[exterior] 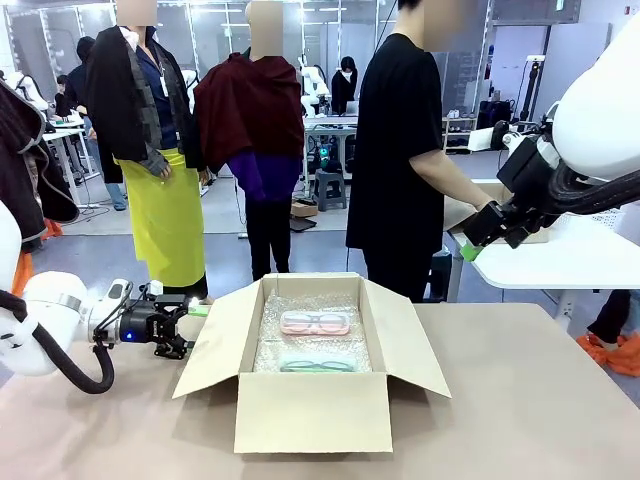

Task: Pack the glasses set securely to prepare it for shipping.
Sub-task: Position the Package Box on the left side of the table.

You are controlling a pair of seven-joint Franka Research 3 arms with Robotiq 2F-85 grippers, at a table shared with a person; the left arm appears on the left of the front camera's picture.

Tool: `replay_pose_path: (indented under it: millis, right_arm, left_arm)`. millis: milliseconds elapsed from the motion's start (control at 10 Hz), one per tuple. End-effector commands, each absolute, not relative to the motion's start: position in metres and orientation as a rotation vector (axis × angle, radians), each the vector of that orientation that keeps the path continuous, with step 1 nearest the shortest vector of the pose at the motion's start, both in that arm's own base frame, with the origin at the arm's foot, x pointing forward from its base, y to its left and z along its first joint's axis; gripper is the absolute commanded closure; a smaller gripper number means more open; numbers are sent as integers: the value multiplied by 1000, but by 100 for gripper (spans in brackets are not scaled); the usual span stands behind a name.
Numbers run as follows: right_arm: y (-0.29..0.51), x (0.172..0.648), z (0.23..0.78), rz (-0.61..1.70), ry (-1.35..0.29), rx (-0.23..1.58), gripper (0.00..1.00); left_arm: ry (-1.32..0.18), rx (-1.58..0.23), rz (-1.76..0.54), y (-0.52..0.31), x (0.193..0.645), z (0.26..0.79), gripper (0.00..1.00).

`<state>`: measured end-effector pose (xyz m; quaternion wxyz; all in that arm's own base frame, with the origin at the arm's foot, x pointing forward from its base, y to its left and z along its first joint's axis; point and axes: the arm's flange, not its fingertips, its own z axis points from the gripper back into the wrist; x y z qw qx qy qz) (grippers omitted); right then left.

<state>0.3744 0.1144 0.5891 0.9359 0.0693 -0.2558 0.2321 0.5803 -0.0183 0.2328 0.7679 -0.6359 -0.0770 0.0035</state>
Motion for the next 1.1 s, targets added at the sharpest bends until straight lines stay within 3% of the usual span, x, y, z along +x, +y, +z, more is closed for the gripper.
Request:
replay_pose_path:
  millis: [0, 200, 300, 400, 1000]
  right_arm:
    - [117, 374, 590, 469, -520, 128, 0]
    - [117, 374, 590, 469, -520, 128, 0]
    - [117, 374, 590, 469, -520, 128, 0]
    - [117, 374, 590, 469, -520, 128, 0]
    - [117, 374, 590, 469, -520, 128, 0]
  left_arm:
    - [-159, -1405, 48, -25, 578, 232, 0]
    - [-155, -1415, 35, -30, 574, 234, 49]
    - [-152, -1434, 30, -28, 573, 238, 84]
    - [-162, -1448, 26, -23, 572, 241, 100]
    - [-150, -1553, -1, -7, 561, 253, 100]
